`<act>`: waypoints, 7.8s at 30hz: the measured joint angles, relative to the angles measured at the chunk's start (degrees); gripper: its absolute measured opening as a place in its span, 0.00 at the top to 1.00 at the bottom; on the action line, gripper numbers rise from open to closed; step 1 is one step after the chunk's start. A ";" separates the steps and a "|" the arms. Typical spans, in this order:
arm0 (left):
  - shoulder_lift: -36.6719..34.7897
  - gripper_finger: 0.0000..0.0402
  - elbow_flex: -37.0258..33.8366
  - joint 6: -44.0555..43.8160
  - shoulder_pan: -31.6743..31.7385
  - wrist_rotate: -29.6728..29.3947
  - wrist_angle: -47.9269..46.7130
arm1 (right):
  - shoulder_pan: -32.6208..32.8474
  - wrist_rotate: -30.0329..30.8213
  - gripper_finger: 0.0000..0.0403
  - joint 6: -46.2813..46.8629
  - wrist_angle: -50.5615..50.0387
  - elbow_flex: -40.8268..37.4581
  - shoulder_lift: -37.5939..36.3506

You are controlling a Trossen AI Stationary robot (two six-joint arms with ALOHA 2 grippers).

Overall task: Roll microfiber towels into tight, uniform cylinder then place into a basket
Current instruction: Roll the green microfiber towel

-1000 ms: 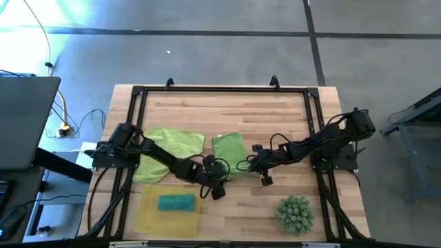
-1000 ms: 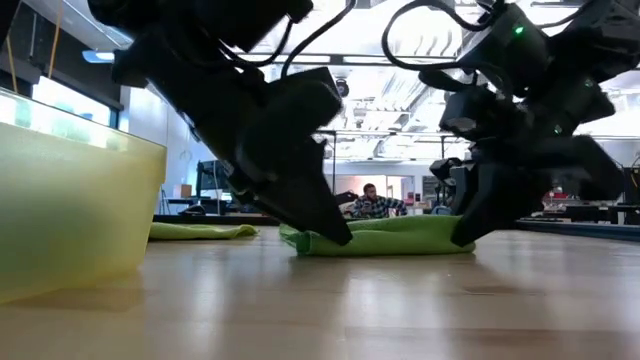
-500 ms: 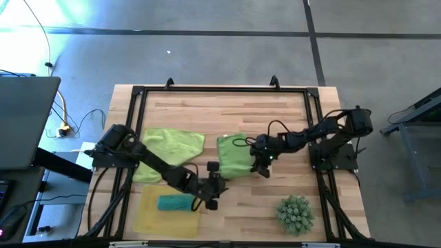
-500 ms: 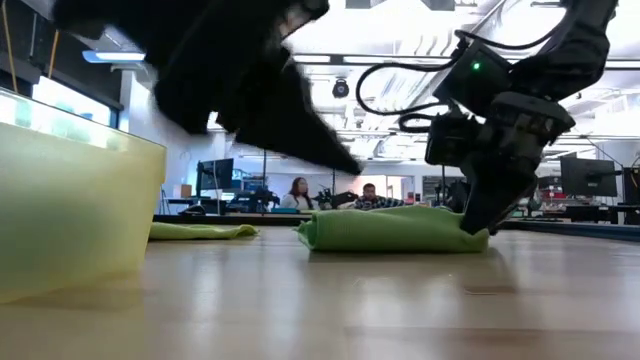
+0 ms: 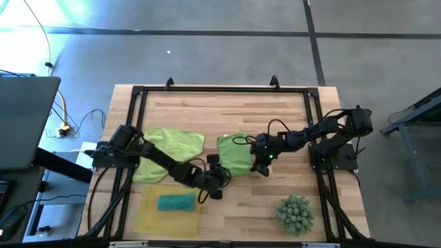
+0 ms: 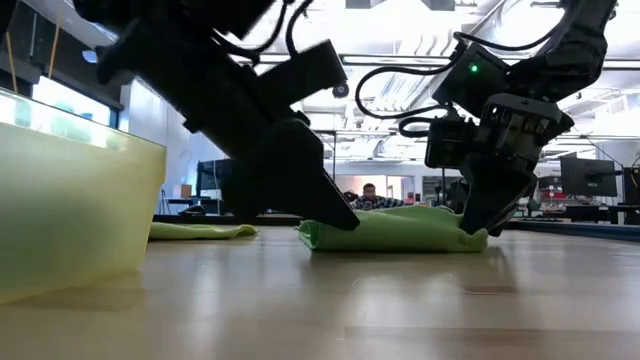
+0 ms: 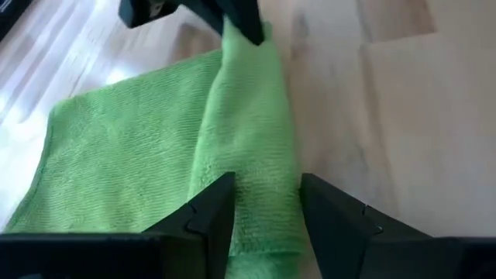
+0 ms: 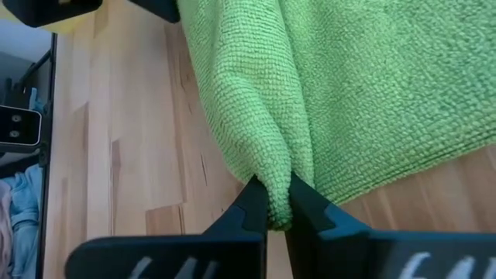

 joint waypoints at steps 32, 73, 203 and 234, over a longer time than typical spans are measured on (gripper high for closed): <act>-0.16 0.98 0.12 -39.94 15.15 42.41 -8.17 | 7.12 7.31 0.69 -37.18 -11.96 -0.12 -20.05; 0.16 0.95 -0.07 -40.60 20.44 53.26 -5.50 | 13.77 26.32 0.59 -35.16 2.17 0.01 1.31; -14.23 0.70 -0.12 2.05 12.65 28.58 -15.12 | 8.33 20.48 0.98 -8.95 -3.99 0.24 -0.13; 1.19 0.77 0.26 -14.99 11.64 28.44 -2.15 | 0.66 3.67 0.95 -6.42 -4.42 -0.15 0.09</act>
